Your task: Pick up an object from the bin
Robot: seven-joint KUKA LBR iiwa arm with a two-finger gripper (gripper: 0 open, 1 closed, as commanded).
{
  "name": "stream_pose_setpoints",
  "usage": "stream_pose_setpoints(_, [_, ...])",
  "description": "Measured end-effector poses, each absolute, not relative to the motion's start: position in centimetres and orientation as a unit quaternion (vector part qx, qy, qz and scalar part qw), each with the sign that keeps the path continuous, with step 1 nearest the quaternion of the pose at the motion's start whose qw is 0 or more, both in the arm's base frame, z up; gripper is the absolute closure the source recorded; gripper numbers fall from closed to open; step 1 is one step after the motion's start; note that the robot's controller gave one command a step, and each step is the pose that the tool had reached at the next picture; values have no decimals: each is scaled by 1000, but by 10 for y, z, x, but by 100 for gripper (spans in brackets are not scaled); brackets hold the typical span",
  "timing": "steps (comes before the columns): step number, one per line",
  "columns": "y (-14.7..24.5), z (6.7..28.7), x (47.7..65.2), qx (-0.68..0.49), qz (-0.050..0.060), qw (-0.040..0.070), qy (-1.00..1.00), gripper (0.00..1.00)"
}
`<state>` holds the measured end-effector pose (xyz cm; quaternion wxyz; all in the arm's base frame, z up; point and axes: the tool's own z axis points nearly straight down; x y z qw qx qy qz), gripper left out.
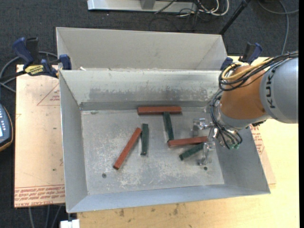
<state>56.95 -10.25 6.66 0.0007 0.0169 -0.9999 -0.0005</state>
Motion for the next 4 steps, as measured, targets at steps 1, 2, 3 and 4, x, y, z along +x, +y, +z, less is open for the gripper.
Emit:
stream_pose_setpoints(1, [-102,70,571,18,0,-1,-1000,100])
stream_pose_setpoints(2, [-102,70,571,18,0,-1,-1000,0])
stream_pose_setpoints(3, [-102,70,571,18,0,-1,-1000,100])
stream_pose_setpoints(4, [-102,70,571,18,0,-1,-1000,0])
